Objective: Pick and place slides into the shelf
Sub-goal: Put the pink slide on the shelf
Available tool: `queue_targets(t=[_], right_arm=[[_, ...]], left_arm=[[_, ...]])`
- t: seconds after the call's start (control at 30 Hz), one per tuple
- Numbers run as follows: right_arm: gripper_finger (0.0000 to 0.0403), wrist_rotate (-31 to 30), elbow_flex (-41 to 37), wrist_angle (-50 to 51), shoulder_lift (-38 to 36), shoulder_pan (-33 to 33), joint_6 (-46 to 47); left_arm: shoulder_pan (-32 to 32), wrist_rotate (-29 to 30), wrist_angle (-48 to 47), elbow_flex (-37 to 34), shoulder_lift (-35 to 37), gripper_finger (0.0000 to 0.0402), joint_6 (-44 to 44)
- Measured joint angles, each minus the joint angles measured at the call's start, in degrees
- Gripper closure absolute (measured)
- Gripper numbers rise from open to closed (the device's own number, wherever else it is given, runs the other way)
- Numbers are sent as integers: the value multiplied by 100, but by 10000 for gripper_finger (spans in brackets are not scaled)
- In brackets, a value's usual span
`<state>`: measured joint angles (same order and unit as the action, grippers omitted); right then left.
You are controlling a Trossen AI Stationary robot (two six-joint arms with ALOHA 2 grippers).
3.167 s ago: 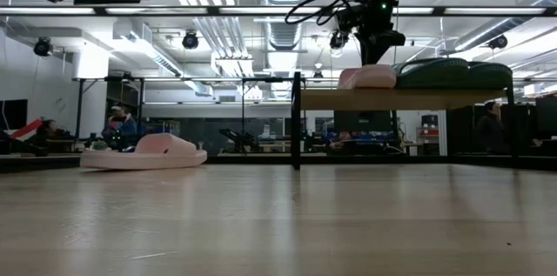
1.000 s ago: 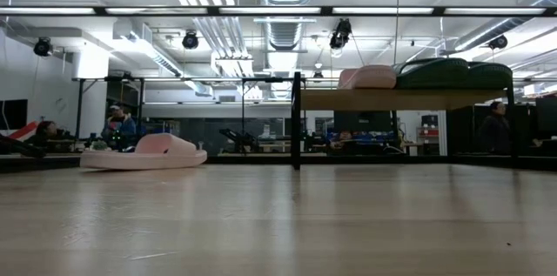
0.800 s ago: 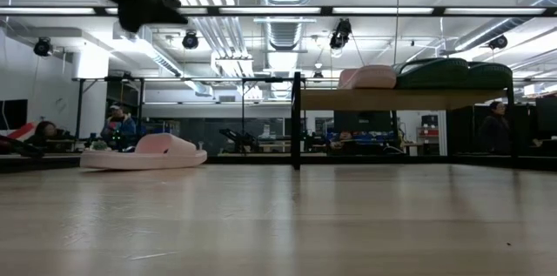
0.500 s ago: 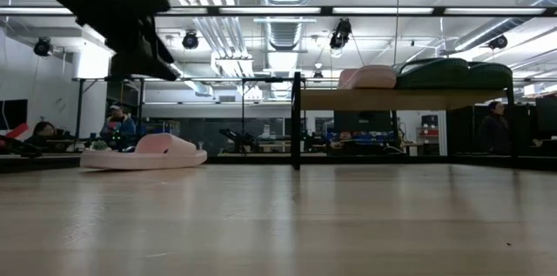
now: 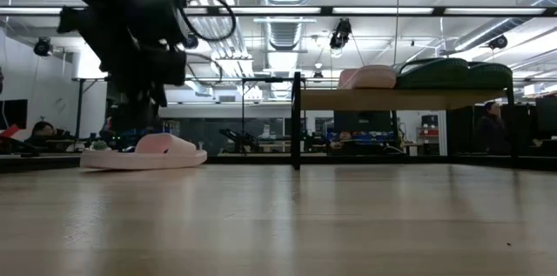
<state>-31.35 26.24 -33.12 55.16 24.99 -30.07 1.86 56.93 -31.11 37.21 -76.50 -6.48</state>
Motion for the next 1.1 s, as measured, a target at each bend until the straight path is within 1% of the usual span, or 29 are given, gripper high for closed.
queue_targets(t=[0.1,0.2,0.37,0.5,0.6,0.67,0.73,0.83,0.9,1.0,1.1], right_arm=[[227,4,0,3,0,0,-41],[228,4,0,18,0,0,-41],[227,3,0,33,0,0,-59],[230,2,0,33,0,0,-63],[229,2,0,33,0,0,-63],[230,2,0,31,0,0,-63],[231,2,0,31,0,0,-63],[232,2,0,31,0,0,-63],[232,2,0,31,0,0,-63],[233,2,0,34,0,2,-63],[234,2,0,35,0,0,-63]], left_arm=[[339,-34,-2,-13,-159,167,-145],[654,-220,3,-20,-278,167,-353],[1112,-289,95,-4,-426,167,-713],[1500,-666,124,2,-563,167,-942],[1725,-737,448,15,-665,167,-1166],[1821,-759,820,11,-716,167,-1470],[1901,-905,1140,15,-774,167,-1768],[2010,-1198,1417,40,-841,167,-2102],[2080,-1243,1458,46,-883,168,-2142],[2157,-1240,1460,50,-960,185,-2143],[2178,-1258,1461,48,-1005,223,-2149]])
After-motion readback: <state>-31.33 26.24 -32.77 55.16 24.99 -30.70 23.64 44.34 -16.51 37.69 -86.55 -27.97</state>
